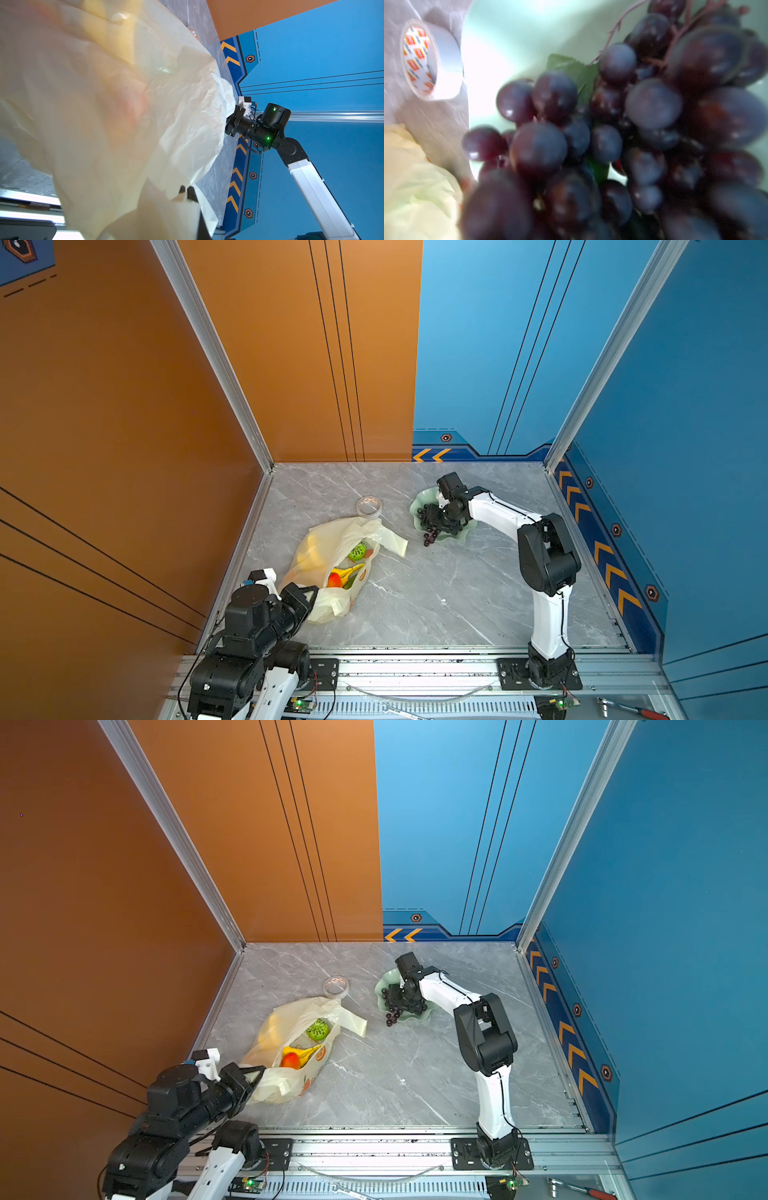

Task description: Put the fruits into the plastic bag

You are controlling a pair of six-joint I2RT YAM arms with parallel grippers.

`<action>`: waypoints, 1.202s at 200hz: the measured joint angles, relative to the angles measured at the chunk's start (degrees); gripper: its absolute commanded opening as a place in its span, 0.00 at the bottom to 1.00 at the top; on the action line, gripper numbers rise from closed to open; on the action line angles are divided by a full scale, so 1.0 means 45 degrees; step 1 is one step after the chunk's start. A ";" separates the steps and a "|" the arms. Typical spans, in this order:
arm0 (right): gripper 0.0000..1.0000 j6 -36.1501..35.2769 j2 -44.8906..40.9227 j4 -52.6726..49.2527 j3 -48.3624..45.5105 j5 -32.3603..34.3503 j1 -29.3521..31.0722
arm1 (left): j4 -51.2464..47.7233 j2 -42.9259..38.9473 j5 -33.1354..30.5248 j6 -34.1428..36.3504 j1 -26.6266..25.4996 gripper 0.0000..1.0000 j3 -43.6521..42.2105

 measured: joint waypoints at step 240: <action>0.33 0.0918 -0.2380 0.2132 -0.1773 -0.0787 -0.1156 | -0.0510 -0.0165 -0.0238 0.0000 -0.0039 0.00 0.0092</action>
